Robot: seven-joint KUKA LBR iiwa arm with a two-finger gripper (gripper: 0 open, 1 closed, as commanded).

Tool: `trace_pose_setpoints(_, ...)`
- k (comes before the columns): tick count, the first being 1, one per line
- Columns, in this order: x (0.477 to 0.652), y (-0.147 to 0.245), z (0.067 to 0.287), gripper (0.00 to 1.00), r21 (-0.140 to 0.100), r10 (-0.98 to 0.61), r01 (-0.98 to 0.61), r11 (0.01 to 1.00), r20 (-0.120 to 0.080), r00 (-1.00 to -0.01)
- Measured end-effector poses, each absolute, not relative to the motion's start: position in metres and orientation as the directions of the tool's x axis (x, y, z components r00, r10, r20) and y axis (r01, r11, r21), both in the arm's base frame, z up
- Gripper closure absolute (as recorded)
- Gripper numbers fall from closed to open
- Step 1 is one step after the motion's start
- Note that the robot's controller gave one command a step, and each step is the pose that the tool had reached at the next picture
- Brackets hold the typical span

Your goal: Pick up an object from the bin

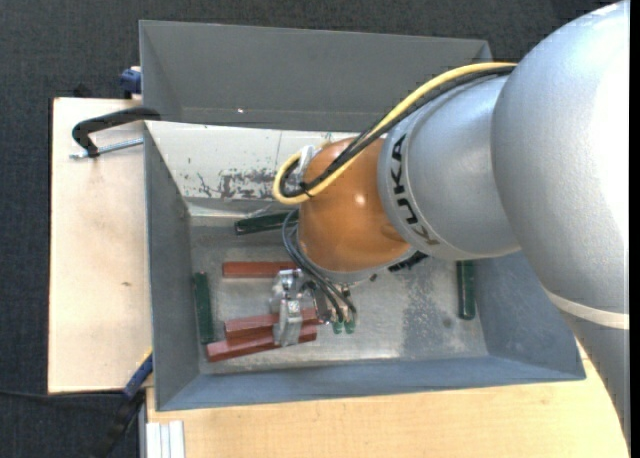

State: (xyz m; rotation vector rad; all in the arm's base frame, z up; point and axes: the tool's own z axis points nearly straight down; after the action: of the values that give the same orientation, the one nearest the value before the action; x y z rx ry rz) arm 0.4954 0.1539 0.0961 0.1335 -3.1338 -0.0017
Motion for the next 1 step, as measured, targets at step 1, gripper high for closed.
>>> trace_pose_setpoints(1,0.4977,0.1542,0.1146,1.0,0.002,-0.084,-0.084,0.996,-0.004,-0.996)
